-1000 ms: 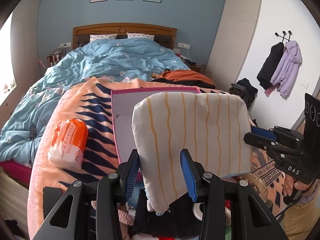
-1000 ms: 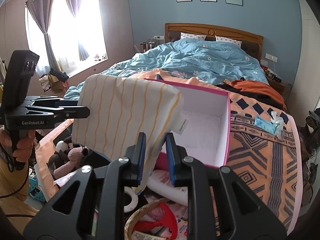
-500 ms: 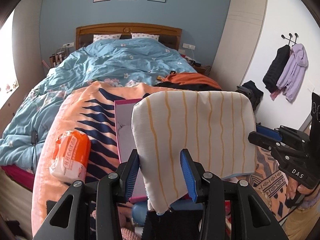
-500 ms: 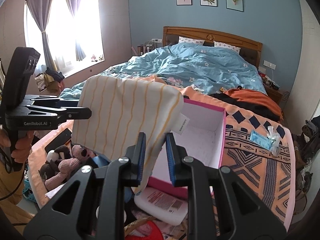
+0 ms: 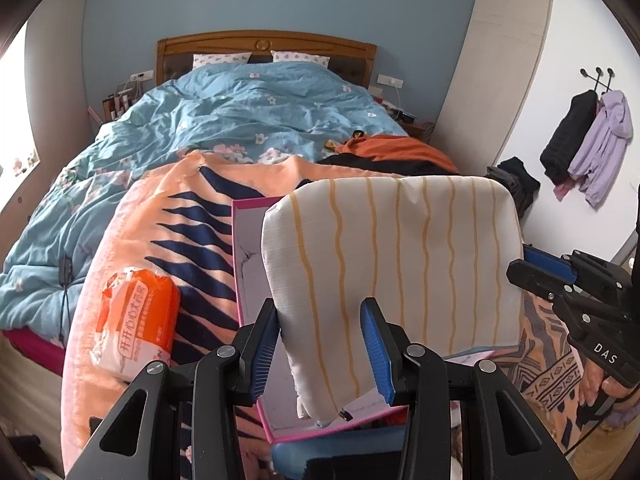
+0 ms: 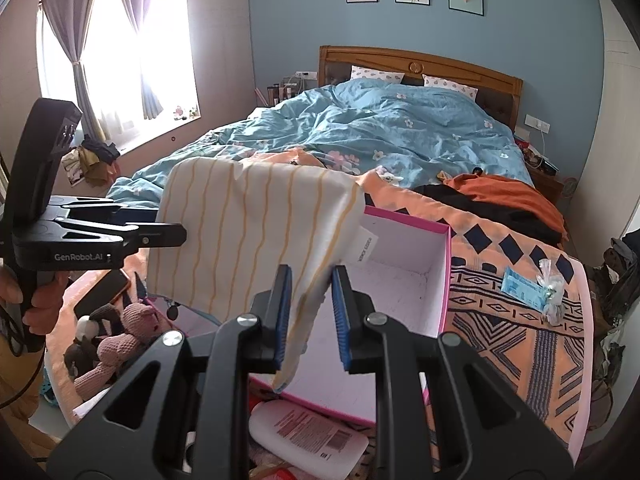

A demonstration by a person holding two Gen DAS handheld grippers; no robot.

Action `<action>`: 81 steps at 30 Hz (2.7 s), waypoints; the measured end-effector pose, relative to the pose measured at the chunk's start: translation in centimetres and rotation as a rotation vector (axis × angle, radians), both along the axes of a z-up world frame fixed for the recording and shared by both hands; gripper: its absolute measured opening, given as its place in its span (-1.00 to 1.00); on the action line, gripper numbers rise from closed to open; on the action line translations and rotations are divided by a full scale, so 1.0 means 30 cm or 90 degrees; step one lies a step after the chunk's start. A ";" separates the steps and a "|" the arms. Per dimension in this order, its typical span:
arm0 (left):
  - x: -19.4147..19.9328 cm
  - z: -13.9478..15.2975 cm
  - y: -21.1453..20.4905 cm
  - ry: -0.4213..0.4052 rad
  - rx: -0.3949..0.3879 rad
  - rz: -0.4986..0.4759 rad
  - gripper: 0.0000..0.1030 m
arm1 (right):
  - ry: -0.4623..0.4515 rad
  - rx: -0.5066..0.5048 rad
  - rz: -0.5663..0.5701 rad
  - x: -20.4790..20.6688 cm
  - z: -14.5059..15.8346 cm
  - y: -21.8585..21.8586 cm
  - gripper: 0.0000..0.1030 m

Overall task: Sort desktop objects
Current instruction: 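Lift the striped towel with both grippers and carry it over the pink box, then lower the towel into the pink box and open both grippers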

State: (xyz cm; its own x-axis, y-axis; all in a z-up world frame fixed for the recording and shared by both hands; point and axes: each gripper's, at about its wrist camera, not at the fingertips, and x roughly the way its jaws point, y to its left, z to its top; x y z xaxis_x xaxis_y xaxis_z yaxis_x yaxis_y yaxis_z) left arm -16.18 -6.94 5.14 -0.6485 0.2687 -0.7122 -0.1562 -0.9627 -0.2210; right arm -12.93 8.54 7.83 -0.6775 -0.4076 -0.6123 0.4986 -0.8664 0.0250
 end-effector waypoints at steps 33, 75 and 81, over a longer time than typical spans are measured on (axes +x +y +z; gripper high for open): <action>-0.224 -0.193 0.001 -0.107 -0.036 0.034 -0.19 | -0.083 0.038 -0.006 -0.221 -0.159 -0.065 -0.57; -0.311 -0.267 0.128 -0.103 -0.224 0.050 0.01 | -0.213 0.183 -0.057 -0.443 -0.354 -0.140 -0.57; -0.300 -0.265 0.123 -0.097 -0.213 0.045 0.01 | -0.217 0.188 -0.048 -0.447 -0.372 -0.162 -0.57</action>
